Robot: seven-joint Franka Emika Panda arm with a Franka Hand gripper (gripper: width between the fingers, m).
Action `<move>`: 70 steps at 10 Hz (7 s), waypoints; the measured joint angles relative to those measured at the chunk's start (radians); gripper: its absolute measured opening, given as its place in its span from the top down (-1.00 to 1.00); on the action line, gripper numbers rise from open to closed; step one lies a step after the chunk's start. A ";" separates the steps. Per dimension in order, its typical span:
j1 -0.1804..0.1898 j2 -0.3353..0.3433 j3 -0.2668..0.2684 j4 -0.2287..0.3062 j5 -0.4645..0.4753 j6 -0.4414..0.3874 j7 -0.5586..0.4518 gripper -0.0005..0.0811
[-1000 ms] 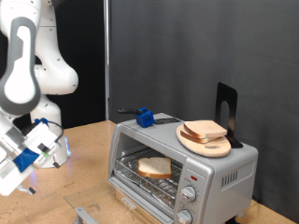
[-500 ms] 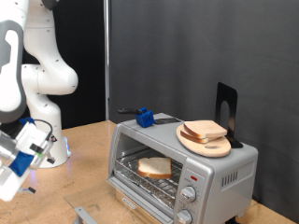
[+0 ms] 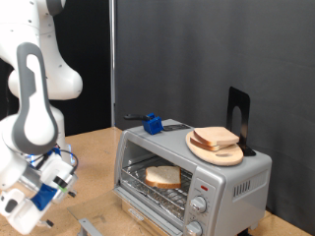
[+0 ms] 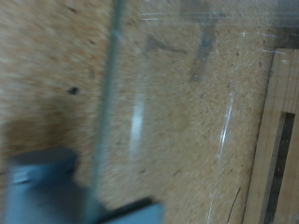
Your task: Make a piece of toast with the oven
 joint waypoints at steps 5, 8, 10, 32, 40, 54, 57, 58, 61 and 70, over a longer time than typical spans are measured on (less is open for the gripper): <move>0.050 0.035 0.078 0.008 0.006 -0.044 0.004 -0.99; -0.004 -0.036 0.055 0.009 -0.051 -0.262 -0.006 -0.99; -0.037 -0.088 0.043 0.007 -0.066 -0.375 -0.016 -0.99; 0.044 -0.491 0.227 -0.171 0.340 -0.323 0.121 -0.99; -0.037 -0.571 0.105 -0.175 0.345 -0.548 0.159 -0.99; -0.077 -0.814 -0.046 -0.111 0.224 -0.855 0.515 -0.99; -0.076 -0.704 -0.019 -0.051 0.322 -0.758 0.592 -0.99; -0.075 -0.670 -0.004 -0.032 0.380 -0.712 0.594 -0.99; -0.072 -0.589 0.058 0.039 0.519 -0.502 0.552 -0.99; -0.060 -0.351 0.189 0.227 0.482 -0.209 0.674 -0.99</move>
